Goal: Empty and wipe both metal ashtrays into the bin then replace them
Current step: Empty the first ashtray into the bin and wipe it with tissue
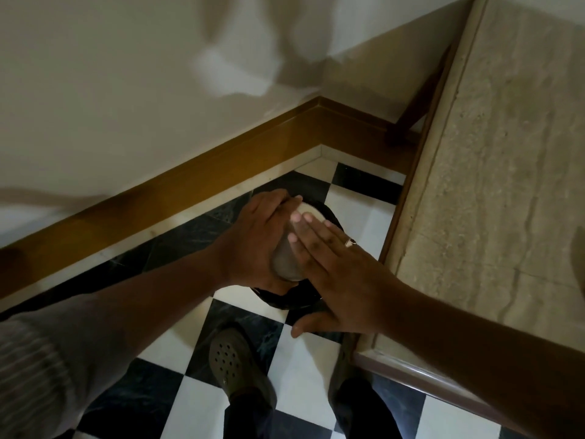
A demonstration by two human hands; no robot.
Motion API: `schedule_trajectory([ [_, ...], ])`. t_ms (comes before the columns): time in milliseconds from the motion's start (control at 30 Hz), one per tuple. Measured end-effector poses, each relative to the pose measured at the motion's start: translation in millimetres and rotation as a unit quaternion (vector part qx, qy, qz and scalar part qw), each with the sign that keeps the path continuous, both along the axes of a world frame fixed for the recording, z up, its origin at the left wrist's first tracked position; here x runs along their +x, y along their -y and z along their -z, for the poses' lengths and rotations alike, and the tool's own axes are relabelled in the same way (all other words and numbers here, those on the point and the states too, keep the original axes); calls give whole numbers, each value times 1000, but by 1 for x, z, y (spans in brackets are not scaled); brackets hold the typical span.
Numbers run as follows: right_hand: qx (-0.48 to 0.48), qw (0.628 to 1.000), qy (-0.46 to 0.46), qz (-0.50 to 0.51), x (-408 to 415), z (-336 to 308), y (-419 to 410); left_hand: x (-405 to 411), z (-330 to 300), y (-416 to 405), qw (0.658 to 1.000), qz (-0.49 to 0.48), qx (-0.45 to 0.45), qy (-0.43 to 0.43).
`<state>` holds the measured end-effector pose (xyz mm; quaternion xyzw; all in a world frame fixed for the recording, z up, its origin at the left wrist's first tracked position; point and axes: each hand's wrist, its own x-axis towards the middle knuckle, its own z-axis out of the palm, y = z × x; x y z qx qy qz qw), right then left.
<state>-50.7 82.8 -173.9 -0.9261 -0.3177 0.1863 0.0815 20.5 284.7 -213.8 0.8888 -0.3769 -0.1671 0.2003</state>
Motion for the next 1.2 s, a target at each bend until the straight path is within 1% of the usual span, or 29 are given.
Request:
schedule_trajectory([
  [167,-5,1000,4,-30,-1,2,4,1,-1,-6,1000,7,12,10],
  [400,-5,999,-26,-45,-3,4,4,-1,0,-8,1000,14,12,16],
  [500,-10,998,-12,-62,-3,6,6,-1,-1,-7,1000,15,17,20],
  [767,-6,997,-16,-71,-1,5,0,-3,1,-10,1000,0,3,25],
  [833,19,997,18,-74,-1,3,-1,-5,2,-11,1000,-2,9,24],
  [933,85,989,101,-63,-3,-5,-1,-7,3,-10,1000,-15,-3,8],
  [967,82,990,98,-59,-4,-3,0,-7,1,-9,1000,-22,-9,5],
  [1067,17,998,11,-59,-7,4,4,-4,-5,-3,1000,-30,3,4],
  [1100,9,998,5,-55,-7,4,4,-3,-7,-1,999,-31,3,6],
  [1133,13,998,17,-50,-6,2,4,-2,-8,-1,999,-36,-1,11],
  [1200,40,996,70,-26,-2,-6,3,2,-8,0,999,-42,-19,25],
])
